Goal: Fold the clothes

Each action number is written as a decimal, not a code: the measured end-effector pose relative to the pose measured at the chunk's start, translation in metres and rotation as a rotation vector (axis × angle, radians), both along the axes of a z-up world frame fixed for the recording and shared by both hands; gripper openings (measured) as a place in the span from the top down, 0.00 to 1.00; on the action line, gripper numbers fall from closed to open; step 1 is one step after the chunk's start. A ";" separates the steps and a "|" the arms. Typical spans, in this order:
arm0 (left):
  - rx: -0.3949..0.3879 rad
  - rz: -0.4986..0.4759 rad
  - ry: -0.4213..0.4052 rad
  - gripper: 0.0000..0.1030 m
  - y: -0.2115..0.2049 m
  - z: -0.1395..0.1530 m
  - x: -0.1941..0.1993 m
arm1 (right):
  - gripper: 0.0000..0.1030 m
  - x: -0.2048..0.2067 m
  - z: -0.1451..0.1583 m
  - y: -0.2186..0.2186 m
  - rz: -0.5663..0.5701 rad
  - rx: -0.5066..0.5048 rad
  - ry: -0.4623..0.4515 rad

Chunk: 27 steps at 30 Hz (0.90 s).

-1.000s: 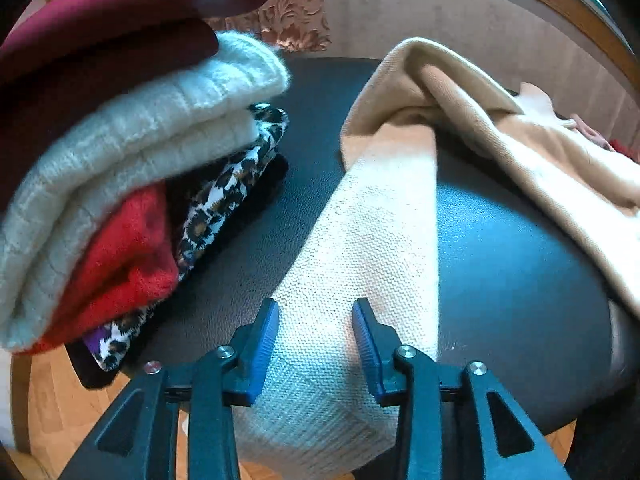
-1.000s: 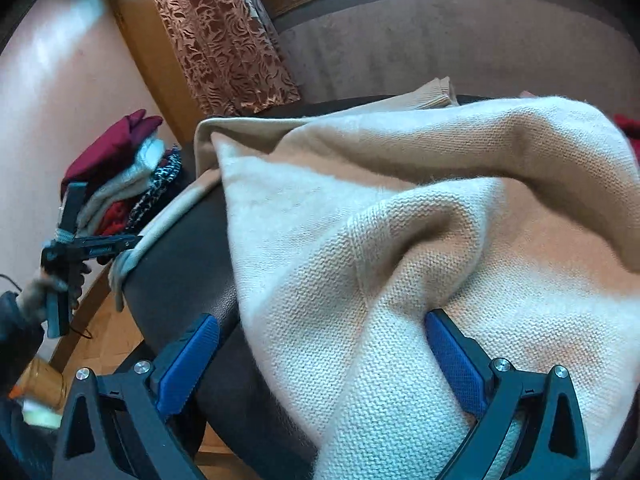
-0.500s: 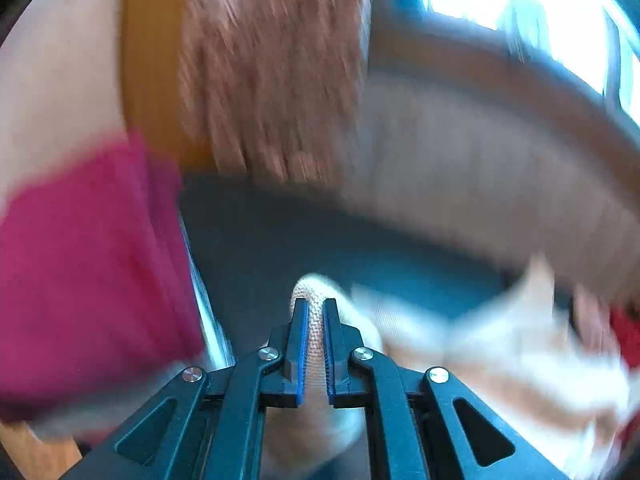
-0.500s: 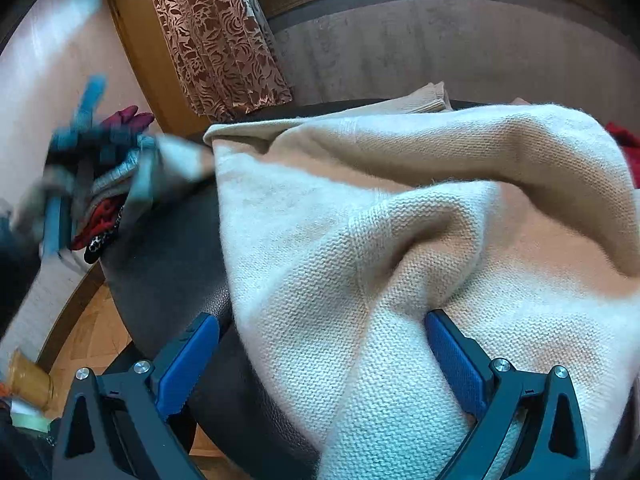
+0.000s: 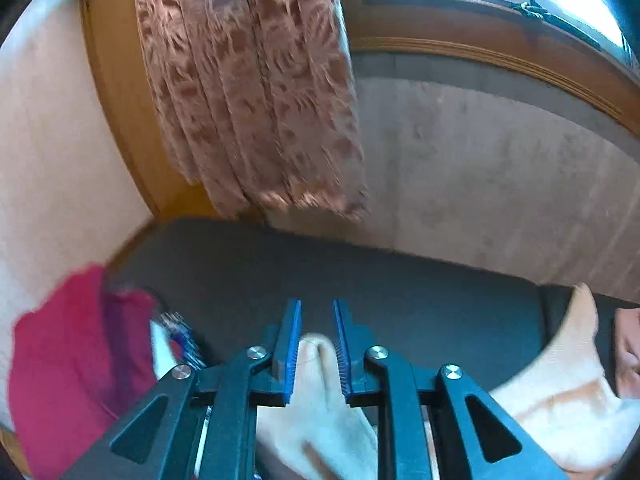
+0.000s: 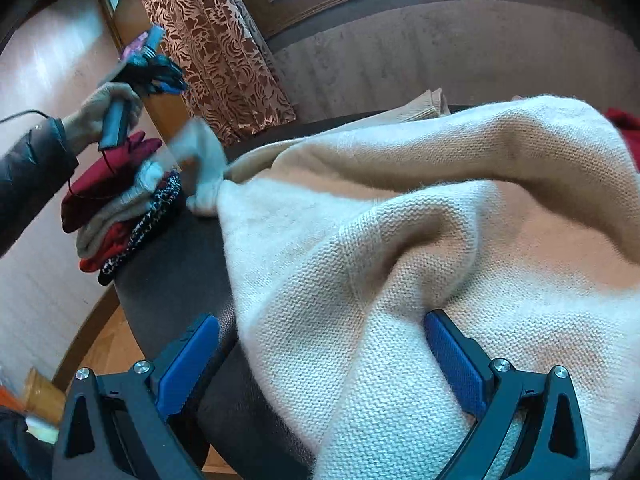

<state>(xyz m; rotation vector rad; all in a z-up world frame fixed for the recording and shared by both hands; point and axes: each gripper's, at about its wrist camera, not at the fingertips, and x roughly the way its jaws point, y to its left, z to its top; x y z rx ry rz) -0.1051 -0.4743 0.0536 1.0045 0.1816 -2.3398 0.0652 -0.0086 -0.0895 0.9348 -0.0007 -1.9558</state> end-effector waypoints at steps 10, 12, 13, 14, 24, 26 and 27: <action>0.231 -0.400 -0.093 0.83 0.153 -0.110 0.058 | 0.00 -0.007 0.014 0.005 -0.013 0.018 -0.089; 0.275 -0.405 -0.094 0.83 0.168 -0.127 0.072 | 0.00 -0.009 0.025 0.018 -0.057 0.031 -0.092; 0.326 -0.391 -0.071 0.84 0.166 -0.130 0.082 | 0.00 -0.007 0.029 0.027 -0.078 0.049 -0.076; 0.376 -0.378 -0.047 0.84 0.165 -0.133 0.093 | 0.00 -0.005 0.031 0.036 -0.094 0.073 -0.064; 0.541 -0.343 0.026 0.83 0.146 -0.147 0.162 | 0.00 0.059 0.003 0.029 -0.059 0.384 0.176; 0.549 -0.351 0.028 0.82 0.146 -0.149 0.168 | 0.00 0.061 -0.009 0.017 -0.060 0.457 0.211; 0.554 -0.356 0.029 0.81 0.146 -0.149 0.172 | 0.02 0.061 -0.010 0.014 -0.057 0.457 0.211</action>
